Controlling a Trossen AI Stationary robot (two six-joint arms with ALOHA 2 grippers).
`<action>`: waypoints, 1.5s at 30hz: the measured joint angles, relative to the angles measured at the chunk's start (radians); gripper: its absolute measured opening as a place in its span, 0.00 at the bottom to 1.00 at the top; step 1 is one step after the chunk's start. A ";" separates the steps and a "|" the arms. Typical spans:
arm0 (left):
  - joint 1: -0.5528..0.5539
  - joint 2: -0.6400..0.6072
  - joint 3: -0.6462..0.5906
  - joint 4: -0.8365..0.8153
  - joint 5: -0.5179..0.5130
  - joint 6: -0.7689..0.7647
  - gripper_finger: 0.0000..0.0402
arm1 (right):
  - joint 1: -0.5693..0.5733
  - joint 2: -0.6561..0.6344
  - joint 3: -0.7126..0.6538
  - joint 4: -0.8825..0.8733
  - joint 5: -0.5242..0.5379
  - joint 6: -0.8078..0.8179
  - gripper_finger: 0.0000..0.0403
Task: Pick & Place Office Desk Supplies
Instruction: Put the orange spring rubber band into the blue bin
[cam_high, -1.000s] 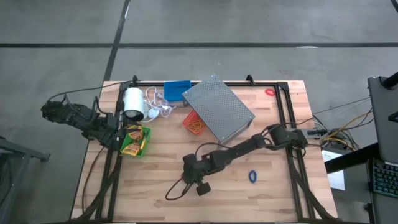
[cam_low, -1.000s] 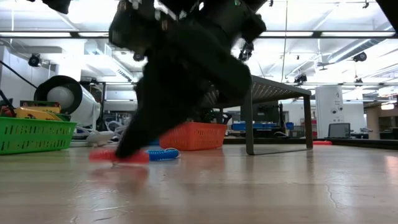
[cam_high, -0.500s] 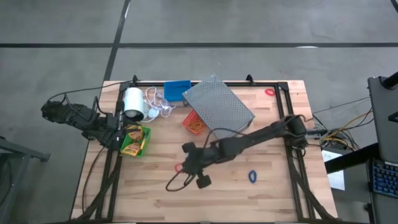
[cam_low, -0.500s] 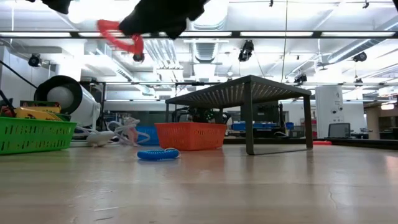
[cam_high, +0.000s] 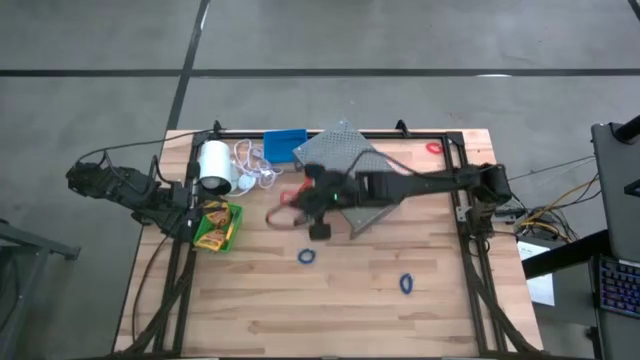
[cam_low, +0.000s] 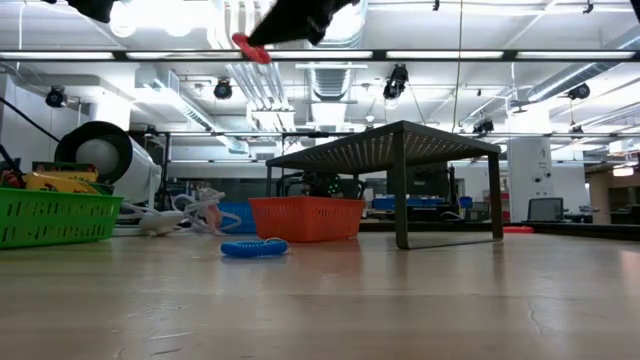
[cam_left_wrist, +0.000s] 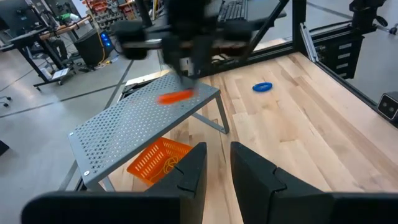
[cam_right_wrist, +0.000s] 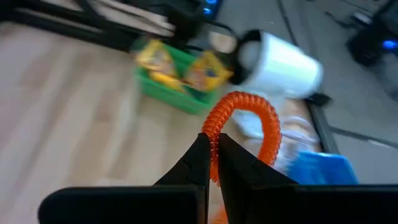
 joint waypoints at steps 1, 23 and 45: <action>0.000 0.000 0.000 0.000 0.000 0.000 0.19 | -0.023 0.000 0.000 0.001 0.002 -0.014 0.03; 0.000 0.000 0.000 0.000 0.000 0.000 0.19 | -0.283 0.028 -0.006 0.046 -0.207 -0.099 0.03; 0.000 0.000 0.000 0.000 0.000 0.000 0.19 | -0.502 0.455 0.551 -0.080 -0.431 -0.114 0.03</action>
